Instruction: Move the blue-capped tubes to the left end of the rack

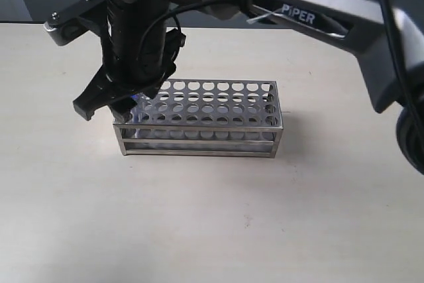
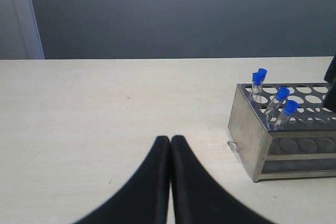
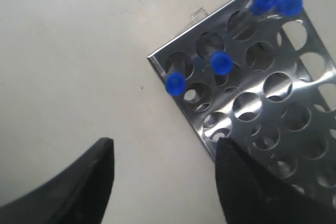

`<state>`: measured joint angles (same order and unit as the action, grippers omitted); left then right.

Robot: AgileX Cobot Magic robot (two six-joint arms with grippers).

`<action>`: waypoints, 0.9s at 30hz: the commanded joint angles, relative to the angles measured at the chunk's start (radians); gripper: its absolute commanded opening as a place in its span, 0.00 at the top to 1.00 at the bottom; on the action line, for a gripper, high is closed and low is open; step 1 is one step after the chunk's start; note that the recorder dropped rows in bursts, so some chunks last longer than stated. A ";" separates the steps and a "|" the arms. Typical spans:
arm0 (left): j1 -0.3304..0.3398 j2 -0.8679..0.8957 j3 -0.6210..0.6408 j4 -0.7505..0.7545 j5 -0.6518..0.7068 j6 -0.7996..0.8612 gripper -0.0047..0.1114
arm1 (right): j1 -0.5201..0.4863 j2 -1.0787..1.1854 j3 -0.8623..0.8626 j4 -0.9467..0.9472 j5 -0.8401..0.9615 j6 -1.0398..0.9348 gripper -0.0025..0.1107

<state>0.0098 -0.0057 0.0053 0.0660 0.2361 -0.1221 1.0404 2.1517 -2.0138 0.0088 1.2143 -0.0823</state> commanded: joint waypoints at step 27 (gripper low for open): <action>-0.005 0.006 -0.005 0.002 -0.005 -0.001 0.95 | -0.002 -0.542 0.005 -0.292 0.007 0.121 0.73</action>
<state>0.0098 -0.0057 0.0053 0.0660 0.2361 -0.1221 1.0404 1.6605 -2.0138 -0.2808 1.2211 0.0242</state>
